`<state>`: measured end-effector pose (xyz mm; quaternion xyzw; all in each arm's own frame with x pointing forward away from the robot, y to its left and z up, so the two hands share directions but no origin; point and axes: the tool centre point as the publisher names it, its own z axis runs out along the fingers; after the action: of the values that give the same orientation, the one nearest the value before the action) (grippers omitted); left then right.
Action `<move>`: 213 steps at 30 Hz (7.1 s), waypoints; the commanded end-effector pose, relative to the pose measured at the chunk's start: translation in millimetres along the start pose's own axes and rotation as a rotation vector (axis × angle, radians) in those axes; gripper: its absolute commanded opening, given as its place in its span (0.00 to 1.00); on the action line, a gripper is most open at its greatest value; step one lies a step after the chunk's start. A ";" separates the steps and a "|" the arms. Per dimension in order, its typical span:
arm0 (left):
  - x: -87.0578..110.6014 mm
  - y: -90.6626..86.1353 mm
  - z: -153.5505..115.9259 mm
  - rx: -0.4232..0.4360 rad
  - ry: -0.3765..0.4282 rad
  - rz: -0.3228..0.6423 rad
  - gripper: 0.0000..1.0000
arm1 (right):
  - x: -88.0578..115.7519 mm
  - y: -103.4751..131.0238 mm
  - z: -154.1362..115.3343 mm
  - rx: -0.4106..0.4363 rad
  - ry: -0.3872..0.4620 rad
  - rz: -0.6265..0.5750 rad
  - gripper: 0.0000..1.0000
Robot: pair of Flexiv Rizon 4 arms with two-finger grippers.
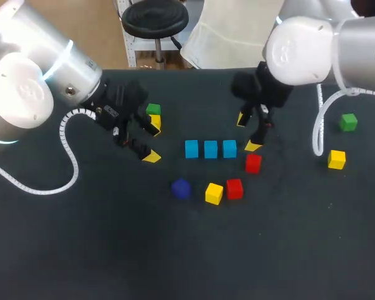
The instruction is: Place the blue cubes, place green cubes on the blue cubes, place the yellow cubes on the green cubes, then place the red cubes on the yellow cubes, and place purple cube on the red cubes.
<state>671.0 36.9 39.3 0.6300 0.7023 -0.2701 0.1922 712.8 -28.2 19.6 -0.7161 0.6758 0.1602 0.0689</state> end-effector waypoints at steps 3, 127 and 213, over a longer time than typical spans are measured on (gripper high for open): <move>1.2 0.4 -0.2 0.000 -0.003 0.003 1.00 | 16.1 11.3 -11.5 0.012 0.011 -0.011 1.00; 1.2 0.4 -0.2 0.000 -0.003 0.003 1.00 | 235.3 -39.2 -72.7 0.102 0.073 -0.012 0.00; 1.2 0.4 -0.2 0.000 -0.003 0.003 1.00 | -48.1 6.7 15.2 0.089 0.070 0.089 0.00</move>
<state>671.0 36.9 39.3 0.6300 0.7023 -0.2701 0.1922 701.4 21.3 21.5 -0.6865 0.7157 0.1074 0.0706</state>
